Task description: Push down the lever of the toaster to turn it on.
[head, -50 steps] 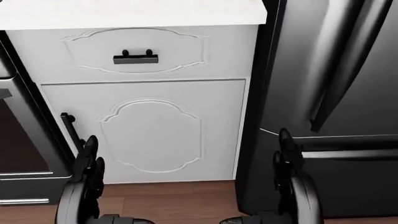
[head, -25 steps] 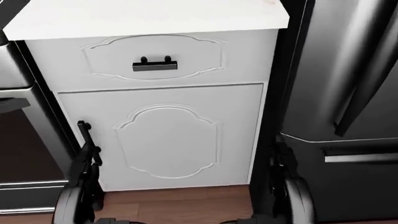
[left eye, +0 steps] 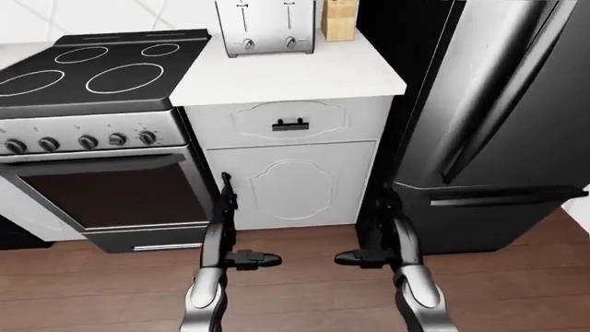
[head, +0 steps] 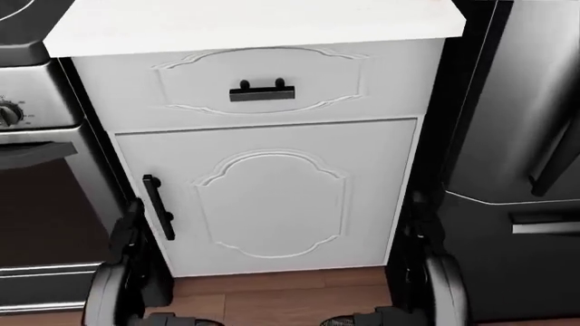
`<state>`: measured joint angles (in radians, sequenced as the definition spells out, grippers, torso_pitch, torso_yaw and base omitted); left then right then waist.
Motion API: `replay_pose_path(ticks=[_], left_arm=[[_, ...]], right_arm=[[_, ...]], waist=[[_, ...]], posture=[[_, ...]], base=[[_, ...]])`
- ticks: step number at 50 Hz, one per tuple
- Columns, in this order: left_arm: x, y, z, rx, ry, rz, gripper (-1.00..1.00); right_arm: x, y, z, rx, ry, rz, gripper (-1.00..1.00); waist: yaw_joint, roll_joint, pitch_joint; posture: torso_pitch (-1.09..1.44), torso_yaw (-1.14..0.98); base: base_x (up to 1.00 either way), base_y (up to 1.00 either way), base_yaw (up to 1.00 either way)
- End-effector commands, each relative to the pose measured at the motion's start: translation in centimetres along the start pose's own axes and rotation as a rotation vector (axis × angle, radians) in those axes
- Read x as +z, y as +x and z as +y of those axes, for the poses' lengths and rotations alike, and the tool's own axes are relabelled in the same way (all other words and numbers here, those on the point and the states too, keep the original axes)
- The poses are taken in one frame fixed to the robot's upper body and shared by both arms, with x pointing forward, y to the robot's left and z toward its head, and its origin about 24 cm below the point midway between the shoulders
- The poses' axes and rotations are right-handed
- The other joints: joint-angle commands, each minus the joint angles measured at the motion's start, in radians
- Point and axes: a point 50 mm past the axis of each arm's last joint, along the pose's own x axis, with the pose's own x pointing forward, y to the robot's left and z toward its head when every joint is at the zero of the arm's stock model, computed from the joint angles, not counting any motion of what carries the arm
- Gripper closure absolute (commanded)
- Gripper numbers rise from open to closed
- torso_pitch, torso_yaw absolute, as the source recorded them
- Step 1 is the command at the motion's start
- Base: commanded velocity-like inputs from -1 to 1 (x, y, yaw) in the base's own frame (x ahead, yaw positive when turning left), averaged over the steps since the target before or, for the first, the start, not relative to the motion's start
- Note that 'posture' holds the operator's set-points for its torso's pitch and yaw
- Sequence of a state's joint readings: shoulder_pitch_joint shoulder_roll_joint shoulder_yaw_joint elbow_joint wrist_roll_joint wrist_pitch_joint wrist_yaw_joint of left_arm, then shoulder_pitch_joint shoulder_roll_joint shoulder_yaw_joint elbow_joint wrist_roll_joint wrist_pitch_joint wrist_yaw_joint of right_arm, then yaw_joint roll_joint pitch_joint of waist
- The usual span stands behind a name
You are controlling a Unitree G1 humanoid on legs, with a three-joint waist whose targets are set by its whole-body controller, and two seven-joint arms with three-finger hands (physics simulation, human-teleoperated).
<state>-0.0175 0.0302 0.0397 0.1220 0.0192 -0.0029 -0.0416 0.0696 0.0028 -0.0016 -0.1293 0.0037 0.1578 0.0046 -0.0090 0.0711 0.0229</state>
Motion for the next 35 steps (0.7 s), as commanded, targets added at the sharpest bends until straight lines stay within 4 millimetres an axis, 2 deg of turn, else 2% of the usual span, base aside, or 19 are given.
replay_pose_path(ticks=[1, 2, 3, 5, 10, 12, 14, 16, 18, 20, 24, 26, 27, 28, 29, 30, 33, 35], left_arm=[[1.36, 0.24, 0.10, 0.007, 0.002, -0.070, -1.00], [1.39, 0.29, 0.11, 0.007, 0.001, -0.070, -1.00], [1.37, 0.24, 0.10, 0.007, 0.002, -0.070, -1.00], [1.41, 0.28, 0.11, 0.008, 0.003, -0.069, -1.00], [1.31, 0.31, 0.13, 0.008, 0.003, -0.070, -1.00], [1.42, 0.31, 0.10, 0.009, 0.004, -0.070, -1.00], [1.41, 0.21, 0.10, 0.010, 0.005, -0.071, -1.00], [1.37, 0.24, 0.10, 0.010, 0.005, -0.071, -1.00], [1.33, 0.28, 0.11, 0.009, 0.006, -0.070, -1.00], [1.50, 0.25, 0.10, 0.009, 0.006, -0.071, -1.00], [1.29, 0.36, 0.14, 0.010, 0.006, -0.070, -1.00], [1.47, 0.26, 0.11, 0.011, 0.005, -0.070, -1.00], [1.47, 0.26, 0.09, 0.011, 0.006, -0.070, -1.00], [1.42, 0.27, 0.10, 0.010, 0.006, -0.070, -1.00], [1.29, 0.22, 0.11, 0.010, 0.005, -0.070, -1.00], [1.48, 0.20, 0.07, 0.011, 0.006, -0.070, -1.00], [1.45, 0.31, 0.09, 0.011, 0.005, -0.070, -1.00], [1.33, 0.33, 0.08, 0.011, 0.006, -0.069, -1.00]], right_arm=[[1.43, 0.13, 0.15, 0.011, -0.002, -0.075, -1.00], [1.40, 0.16, 0.16, 0.012, -0.002, -0.075, -1.00], [1.44, 0.15, 0.18, 0.012, -0.003, -0.075, -1.00], [1.42, 0.15, 0.17, 0.012, -0.002, -0.075, -1.00], [1.37, 0.12, 0.15, 0.013, -0.003, -0.075, -1.00], [1.48, 0.11, 0.20, 0.013, 0.001, -0.073, -1.00], [1.58, 0.08, 0.19, 0.012, -0.001, -0.074, -1.00], [1.44, 0.09, 0.19, 0.013, -0.003, -0.074, -1.00], [1.54, 0.08, 0.20, 0.012, -0.003, -0.074, -1.00], [1.64, 0.03, 0.27, 0.013, -0.004, -0.073, -1.00], [1.37, 0.18, 0.18, 0.013, -0.003, -0.072, -1.00], [1.48, 0.09, 0.20, 0.013, -0.003, -0.072, -1.00], [1.43, 0.09, 0.19, 0.012, -0.003, -0.072, -1.00], [1.37, 0.11, 0.20, 0.013, -0.003, -0.071, -1.00], [1.26, 0.14, 0.18, 0.014, -0.004, -0.072, -1.00], [1.27, 0.10, 0.17, 0.013, -0.004, -0.071, -1.00], [1.56, -0.01, 0.25, 0.013, -0.004, -0.072, -1.00], [1.58, -0.02, 0.23, 0.012, -0.004, -0.071, -1.00]], waist=[[0.006, -0.008, -0.016], [0.004, -0.002, -0.010], [0.010, -0.009, -0.008], [0.011, -0.028, -0.013], [0.008, -0.078, 0.000], [0.007, -0.103, 0.000], [0.005, -0.146, -0.008], [-0.007, -0.118, -0.006], [-0.006, -0.129, -0.008], [-0.004, -0.121, -0.016], [-0.005, -0.076, -0.001], [-0.006, -0.033, -0.003], [-0.006, 0.005, -0.014], [0.002, 0.052, -0.026], [0.008, -0.014, -0.008], [0.006, 0.003, -0.007], [0.010, -0.027, -0.012], [0.011, -0.048, -0.006]], posture=[[0.00, 0.00], [0.00, 0.00], [0.00, 0.00], [0.00, 0.00], [0.00, 0.00], [0.00, 0.00], [0.00, 0.00], [0.00, 0.00], [0.00, 0.00], [0.00, 0.00], [0.00, 0.00], [0.00, 0.00], [0.00, 0.00], [0.00, 0.00], [0.00, 0.00], [0.00, 0.00], [0.00, 0.00], [0.00, 0.00]], base=[[0.00, 0.29, 0.00], [0.00, 0.29, 0.00], [0.00, 0.27, 0.00], [0.00, 0.28, 0.00], [0.00, 0.29, 0.00], [0.00, 0.28, 0.00], [0.00, 0.28, 0.00], [0.00, 0.28, 0.00], [0.00, 0.29, 0.00], [0.00, 0.29, 0.00], [0.00, 0.29, 0.00], [0.00, 0.29, 0.00], [0.00, 0.29, 0.00], [0.00, 0.29, 0.00], [0.00, 0.27, 0.00], [0.00, 0.29, 0.00], [0.00, 0.29, 0.00], [0.00, 0.29, 0.00]])
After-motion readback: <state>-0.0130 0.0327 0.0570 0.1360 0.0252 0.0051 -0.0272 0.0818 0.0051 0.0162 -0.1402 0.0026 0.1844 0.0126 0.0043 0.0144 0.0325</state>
